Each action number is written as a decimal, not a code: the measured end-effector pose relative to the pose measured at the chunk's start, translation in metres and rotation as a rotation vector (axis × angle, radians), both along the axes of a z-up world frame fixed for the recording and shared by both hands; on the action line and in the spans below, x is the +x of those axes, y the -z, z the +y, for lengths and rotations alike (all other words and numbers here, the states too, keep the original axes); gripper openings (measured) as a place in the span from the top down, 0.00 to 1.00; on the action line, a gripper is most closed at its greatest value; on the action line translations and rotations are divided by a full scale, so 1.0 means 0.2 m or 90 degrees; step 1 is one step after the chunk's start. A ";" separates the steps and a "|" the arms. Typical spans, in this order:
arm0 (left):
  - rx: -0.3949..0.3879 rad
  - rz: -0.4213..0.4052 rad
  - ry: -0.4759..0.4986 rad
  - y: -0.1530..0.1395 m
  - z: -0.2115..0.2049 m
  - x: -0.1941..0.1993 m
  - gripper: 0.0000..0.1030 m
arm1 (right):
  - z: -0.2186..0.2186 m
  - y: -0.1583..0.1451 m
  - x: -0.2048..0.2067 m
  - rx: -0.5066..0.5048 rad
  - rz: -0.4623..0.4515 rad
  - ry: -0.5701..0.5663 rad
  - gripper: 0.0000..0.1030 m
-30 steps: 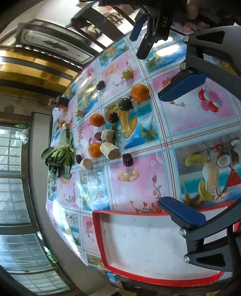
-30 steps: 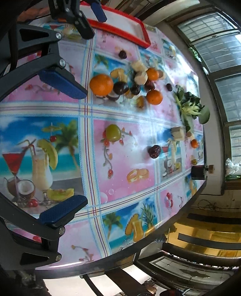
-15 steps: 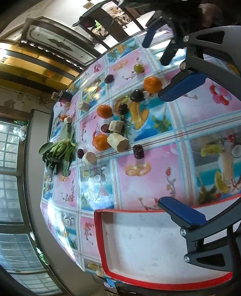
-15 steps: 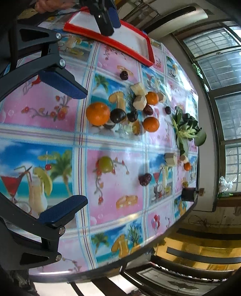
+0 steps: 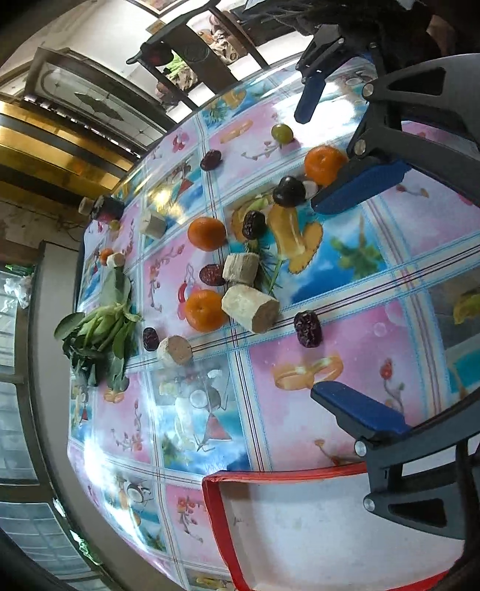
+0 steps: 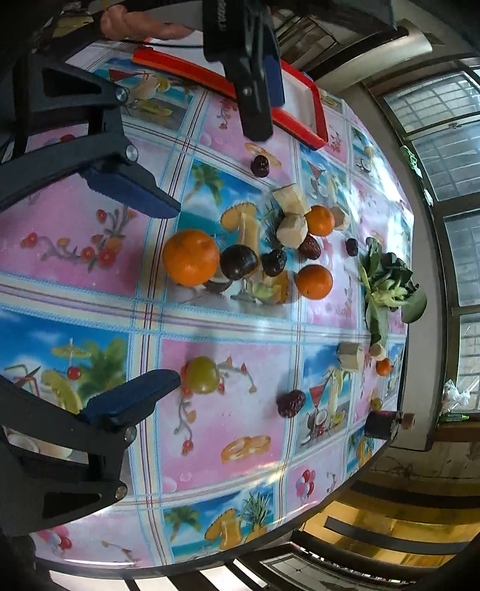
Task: Organize fruits
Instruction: 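Move the left tool toward a red date while the right tool approaches a mandarin orange, then close the left tool on the red date while the right tool closes on the orange, then carry the date in the left tool into the tray while the right tool carries the orange there, then open the right tool to drop the orange in the tray while the left tool withdraws, then grasp the green round fruit with the right tool while the left tool grasps a white root chunk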
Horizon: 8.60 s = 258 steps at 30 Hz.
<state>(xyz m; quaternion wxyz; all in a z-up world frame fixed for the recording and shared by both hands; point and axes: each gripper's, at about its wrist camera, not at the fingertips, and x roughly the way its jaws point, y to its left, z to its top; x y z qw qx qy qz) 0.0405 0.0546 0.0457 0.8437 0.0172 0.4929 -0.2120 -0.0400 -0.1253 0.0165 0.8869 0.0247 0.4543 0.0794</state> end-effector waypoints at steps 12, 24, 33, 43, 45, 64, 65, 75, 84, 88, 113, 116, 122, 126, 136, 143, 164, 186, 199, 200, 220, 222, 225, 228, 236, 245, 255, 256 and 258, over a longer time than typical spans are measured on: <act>0.002 0.025 0.019 0.07 -0.04 0.08 0.24 | 0.07 0.08 0.07 -0.007 0.026 -0.008 0.30; 0.006 0.037 0.028 0.14 -0.07 0.11 0.40 | 0.10 0.10 0.10 -0.029 0.027 -0.009 0.38; 0.017 0.022 0.003 0.14 -0.06 0.15 0.40 | 0.10 0.10 0.09 -0.043 0.023 -0.005 0.41; 0.024 0.014 -0.005 0.14 -0.05 0.16 0.75 | 0.10 0.10 0.09 -0.042 0.018 0.003 0.57; 0.027 0.013 -0.002 0.14 -0.06 0.15 0.80 | 0.10 0.10 0.09 -0.041 0.017 0.001 0.61; 0.030 0.010 -0.023 0.13 -0.09 0.08 0.84 | 0.09 0.10 0.08 -0.033 0.008 0.005 0.64; 0.034 0.006 -0.027 0.13 -0.08 0.07 0.84 | 0.09 0.10 0.08 -0.032 0.008 0.006 0.64; 0.051 -0.038 -0.073 -0.03 -0.08 -0.03 0.84 | 0.06 0.06 0.06 -0.002 0.007 0.018 0.64; 0.088 -0.062 -0.125 -0.15 -0.07 -0.13 0.84 | 0.07 0.00 0.03 0.007 -0.006 0.014 0.64; 0.100 -0.074 -0.143 -0.19 -0.04 -0.16 0.84 | 0.08 -0.03 0.02 0.007 -0.016 0.011 0.64; 0.118 -0.083 -0.256 -0.25 0.33 -0.27 0.84 | 0.32 -0.15 0.01 0.005 -0.043 -0.059 0.64; 0.131 -0.082 -0.290 -0.24 0.45 -0.28 0.84 | 0.41 -0.18 0.03 0.007 -0.047 -0.086 0.64; 0.142 -0.068 -0.351 -0.22 0.69 -0.32 0.84 | 0.67 -0.20 0.09 0.006 -0.051 -0.154 0.64; 0.158 -0.063 -0.381 -0.19 0.82 -0.34 0.84 | 0.87 -0.22 0.15 0.001 -0.058 -0.201 0.64; 0.162 -0.040 -0.400 -0.10 0.96 -0.31 0.84 | 1.26 -0.21 0.30 -0.018 -0.056 -0.269 0.64; 0.159 -0.019 -0.397 -0.04 0.99 -0.28 0.84 | 1.37 -0.15 0.37 -0.036 -0.040 -0.282 0.64; 0.156 0.019 -0.404 0.08 1.03 -0.24 0.84 | 1.45 0.03 0.45 -0.074 0.009 -0.296 0.64; 0.164 -0.004 -0.418 0.05 1.02 -0.25 0.52 | 1.44 0.05 0.47 -0.064 0.026 -0.283 0.50; 0.157 -0.052 -0.425 -0.10 0.98 -0.29 0.44 | 1.35 -0.11 0.40 -0.021 -0.021 -0.247 0.45; 0.154 -0.056 -0.423 -0.11 0.97 -0.29 0.44 | 1.34 -0.12 0.40 -0.017 -0.024 -0.244 0.45; 0.056 -0.046 -0.085 -0.10 0.04 -0.04 0.42 | 0.09 -0.17 0.10 0.026 -0.035 0.060 0.46; 0.054 -0.029 -0.079 -0.06 0.02 -0.01 0.42 | 0.02 -0.15 0.09 0.023 -0.035 0.075 0.46; 0.062 -0.021 -0.075 -0.01 0.00 0.03 0.43 | -0.09 -0.15 0.05 0.018 -0.044 0.105 0.46; 0.066 -0.016 -0.052 0.03 -0.03 0.08 0.43 | -0.20 -0.09 0.05 0.009 -0.027 0.128 0.46; 0.074 -0.010 -0.023 0.07 -0.08 0.17 0.43 | -0.29 0.04 0.09 0.016 0.003 0.141 0.46; 0.050 0.012 -0.015 0.15 -0.07 0.24 0.43 | -0.20 0.10 0.17 -0.040 0.015 0.103 0.70; 0.081 -0.024 0.015 0.16 -0.16 0.28 0.56 | -0.20 0.10 0.16 -0.025 0.003 0.106 0.75; 0.075 -0.024 0.018 0.16 -0.16 0.29 0.63 | -0.20 0.10 0.16 -0.023 0.002 0.108 0.75; 0.074 -0.025 0.020 0.16 -0.16 0.29 0.72 | -0.20 0.10 0.16 -0.015 0.001 0.111 0.75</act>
